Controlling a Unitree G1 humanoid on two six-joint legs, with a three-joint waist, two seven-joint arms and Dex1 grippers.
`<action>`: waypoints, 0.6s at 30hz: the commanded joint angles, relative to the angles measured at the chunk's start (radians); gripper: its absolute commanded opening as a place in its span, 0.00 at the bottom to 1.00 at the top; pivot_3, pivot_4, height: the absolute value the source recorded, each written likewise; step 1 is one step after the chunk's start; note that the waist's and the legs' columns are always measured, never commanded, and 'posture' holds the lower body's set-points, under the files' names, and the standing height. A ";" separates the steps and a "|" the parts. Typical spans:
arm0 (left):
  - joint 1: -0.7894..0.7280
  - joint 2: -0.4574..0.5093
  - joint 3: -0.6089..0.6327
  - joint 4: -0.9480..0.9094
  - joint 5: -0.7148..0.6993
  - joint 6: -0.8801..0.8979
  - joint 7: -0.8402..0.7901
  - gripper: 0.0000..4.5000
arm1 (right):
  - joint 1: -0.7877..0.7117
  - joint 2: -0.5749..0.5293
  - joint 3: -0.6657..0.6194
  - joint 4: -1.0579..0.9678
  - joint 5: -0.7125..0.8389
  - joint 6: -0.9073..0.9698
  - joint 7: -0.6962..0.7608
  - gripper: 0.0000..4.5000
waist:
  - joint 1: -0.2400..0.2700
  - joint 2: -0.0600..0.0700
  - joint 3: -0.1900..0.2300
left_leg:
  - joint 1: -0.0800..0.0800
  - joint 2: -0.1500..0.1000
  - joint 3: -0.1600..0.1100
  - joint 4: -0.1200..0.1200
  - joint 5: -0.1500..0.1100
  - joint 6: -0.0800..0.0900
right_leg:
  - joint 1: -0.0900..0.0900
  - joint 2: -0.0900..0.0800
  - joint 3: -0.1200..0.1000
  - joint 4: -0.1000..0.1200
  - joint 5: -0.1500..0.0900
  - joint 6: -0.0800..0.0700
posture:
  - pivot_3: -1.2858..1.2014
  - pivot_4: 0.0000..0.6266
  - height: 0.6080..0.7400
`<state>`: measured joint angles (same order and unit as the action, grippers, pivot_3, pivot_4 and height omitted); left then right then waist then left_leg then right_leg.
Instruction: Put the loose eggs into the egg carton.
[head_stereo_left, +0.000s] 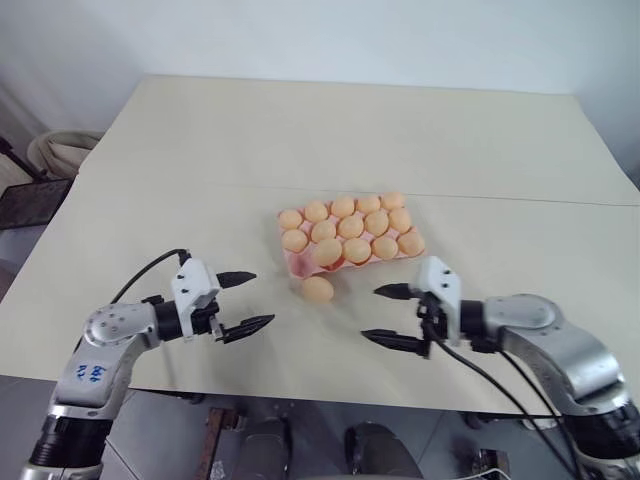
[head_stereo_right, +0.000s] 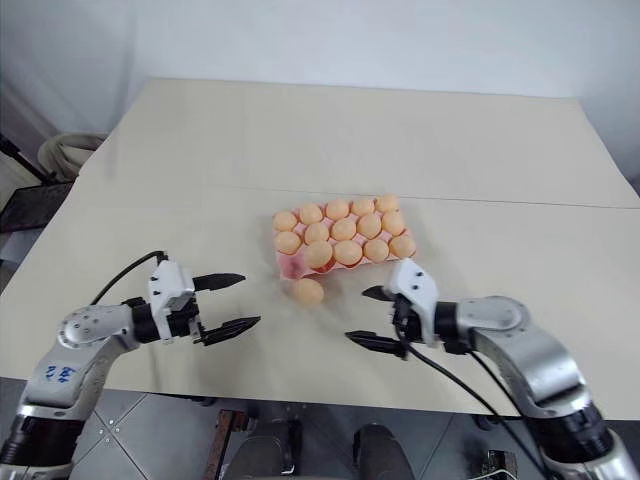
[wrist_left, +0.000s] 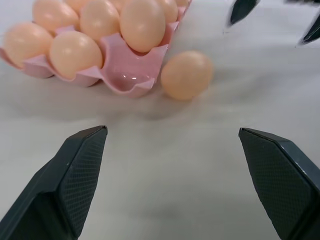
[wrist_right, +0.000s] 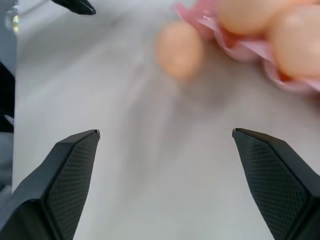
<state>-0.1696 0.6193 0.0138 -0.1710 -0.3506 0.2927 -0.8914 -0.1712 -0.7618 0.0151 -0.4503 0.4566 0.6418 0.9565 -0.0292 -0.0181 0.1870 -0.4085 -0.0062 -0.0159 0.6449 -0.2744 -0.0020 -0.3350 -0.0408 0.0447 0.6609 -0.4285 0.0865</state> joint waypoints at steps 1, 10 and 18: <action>-0.039 -0.052 -0.062 -0.017 0.031 0.055 0.064 1.00 | 0.039 -0.039 -0.083 -0.029 0.028 -0.047 0.031 0.99 | -0.003 0.000 0.000 | 0.000 0.000 0.000 0.000 0.000 0.000 | 0.000 0.000 0.000 0.000 0.000 0.000 | 0.52 0.24 1.00; -0.088 -0.206 -0.160 -0.066 0.136 0.265 0.327 1.00 | 0.119 -0.043 -0.117 -0.118 0.091 -0.020 0.017 0.99 | 0.004 -0.001 0.000 | 0.003 0.001 0.000 0.003 0.001 0.000 | 0.005 0.001 0.000 0.001 0.000 0.001 | 0.52 0.24 1.00; -0.137 -0.324 -0.207 -0.023 0.217 0.293 0.460 1.00 | 0.153 -0.078 -0.135 -0.151 0.142 -0.007 0.042 0.99 | 0.009 -0.001 0.001 | 0.005 0.000 -0.001 0.004 0.001 0.001 | 0.009 0.001 -0.001 -0.001 0.003 0.004 | 0.52 0.24 1.00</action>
<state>-0.3009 0.3056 -0.1793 -0.1959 -0.1487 0.5821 -0.4509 -0.0228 -0.8219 -0.0906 -0.5611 0.5694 0.6345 0.9826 -0.0205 -0.0193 0.1876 -0.4039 -0.0061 -0.0174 0.6494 -0.2729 -0.0012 -0.3258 -0.0394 0.0440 0.6598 -0.4254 0.0901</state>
